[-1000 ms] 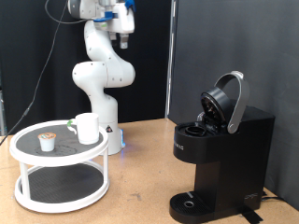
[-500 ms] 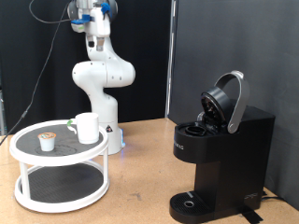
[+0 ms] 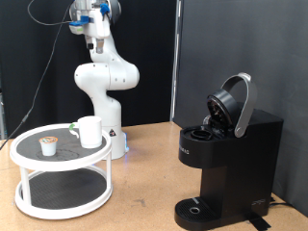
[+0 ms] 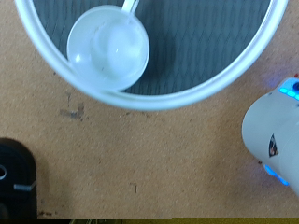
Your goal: Make a cup of coffee with the keurig machine
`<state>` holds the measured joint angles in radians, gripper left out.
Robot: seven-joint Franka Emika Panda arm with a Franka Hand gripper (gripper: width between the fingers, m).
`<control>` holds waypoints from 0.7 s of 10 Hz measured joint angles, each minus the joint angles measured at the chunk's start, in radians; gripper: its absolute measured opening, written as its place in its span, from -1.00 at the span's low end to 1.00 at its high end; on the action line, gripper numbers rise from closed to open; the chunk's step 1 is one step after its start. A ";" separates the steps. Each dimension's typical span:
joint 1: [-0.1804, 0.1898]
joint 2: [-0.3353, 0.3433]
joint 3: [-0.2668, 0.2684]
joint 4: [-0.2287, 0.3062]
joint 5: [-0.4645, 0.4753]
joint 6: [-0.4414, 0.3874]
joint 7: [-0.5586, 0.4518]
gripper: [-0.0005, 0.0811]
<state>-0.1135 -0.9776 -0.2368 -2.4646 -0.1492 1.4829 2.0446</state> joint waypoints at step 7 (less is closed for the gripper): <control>-0.016 0.148 -0.156 0.094 -0.076 0.064 -0.069 0.99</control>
<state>-0.1294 -0.8294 -0.3923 -2.3706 -0.2251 1.5471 1.9752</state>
